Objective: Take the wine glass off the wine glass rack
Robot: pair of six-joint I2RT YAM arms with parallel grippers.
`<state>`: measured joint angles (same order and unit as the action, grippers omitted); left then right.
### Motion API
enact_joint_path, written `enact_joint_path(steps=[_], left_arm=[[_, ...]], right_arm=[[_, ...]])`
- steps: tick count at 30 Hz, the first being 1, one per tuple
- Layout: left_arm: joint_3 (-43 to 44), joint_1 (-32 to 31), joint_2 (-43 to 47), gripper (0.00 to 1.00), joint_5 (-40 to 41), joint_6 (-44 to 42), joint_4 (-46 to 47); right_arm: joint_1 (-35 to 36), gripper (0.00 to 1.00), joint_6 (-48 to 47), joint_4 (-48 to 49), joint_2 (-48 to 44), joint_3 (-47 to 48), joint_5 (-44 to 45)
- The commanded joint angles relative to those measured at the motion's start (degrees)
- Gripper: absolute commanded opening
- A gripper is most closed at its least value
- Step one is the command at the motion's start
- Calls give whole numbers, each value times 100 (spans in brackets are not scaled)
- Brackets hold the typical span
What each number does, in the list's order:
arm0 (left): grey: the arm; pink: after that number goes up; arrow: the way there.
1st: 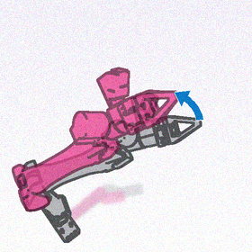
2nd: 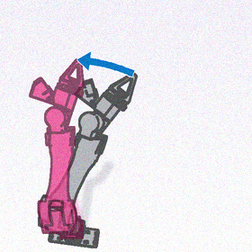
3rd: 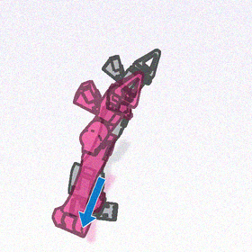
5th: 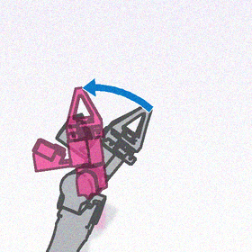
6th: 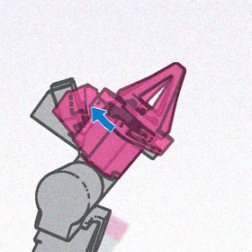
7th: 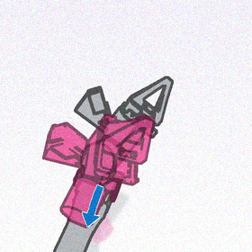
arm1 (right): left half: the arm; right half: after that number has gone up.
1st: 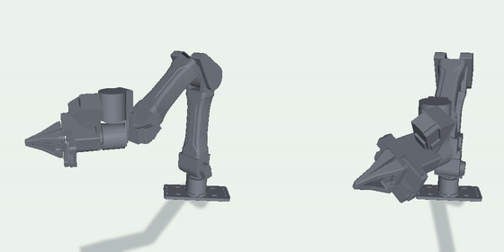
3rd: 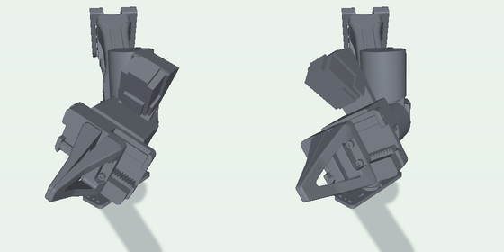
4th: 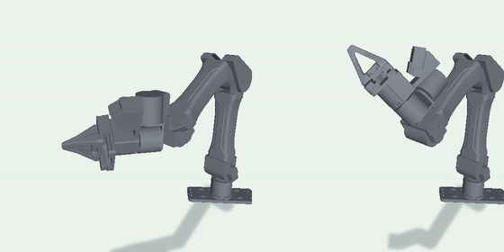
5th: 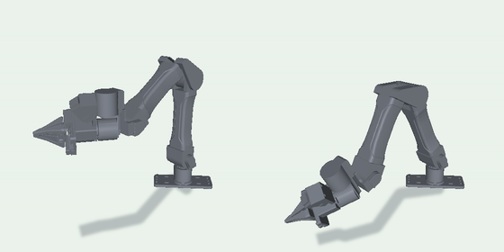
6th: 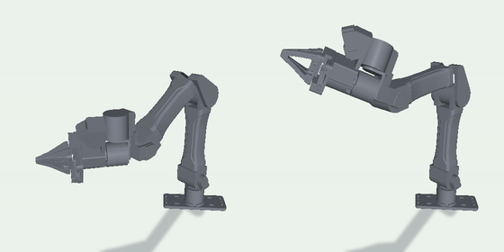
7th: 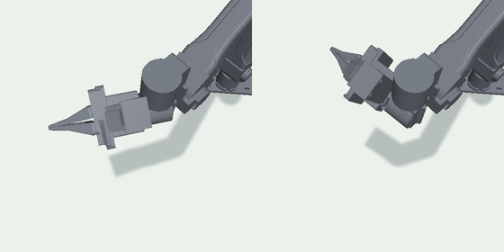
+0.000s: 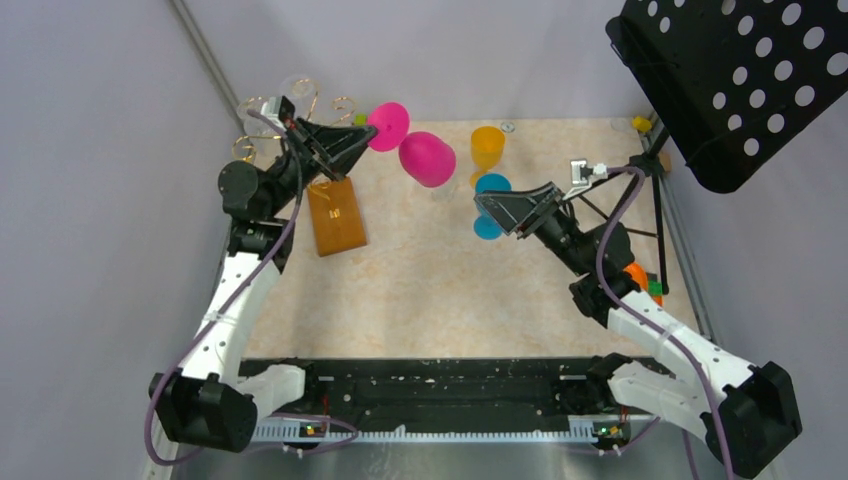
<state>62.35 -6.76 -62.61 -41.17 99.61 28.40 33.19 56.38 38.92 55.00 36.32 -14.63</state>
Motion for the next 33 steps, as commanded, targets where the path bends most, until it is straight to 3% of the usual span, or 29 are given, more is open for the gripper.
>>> enact_joint_path(steps=[1,7,12,18,25,31,33], left_arm=[[-188,-301,-132,0,187,1079,1561],[-356,-779,-755,0,234,2205,2850],[-328,-1098,-944,0,294,2273,2952],[-305,-1227,-942,0,356,2294,2965],[-503,-1240,-1045,0,399,2553,3308],[-565,-1240,-985,0,475,2466,3277],[-545,-1240,-957,0,508,2360,3302]], right_arm=[[-20,85,257,918,-269,-63,386],[-19,85,341,976,-155,-24,332],[-18,81,417,1894,28,-97,-39],[-14,69,523,3252,136,-309,-350],[-15,39,576,4057,255,-307,-733],[-23,0,538,3949,229,-218,-831],[-19,0,490,3826,168,-206,-792]])
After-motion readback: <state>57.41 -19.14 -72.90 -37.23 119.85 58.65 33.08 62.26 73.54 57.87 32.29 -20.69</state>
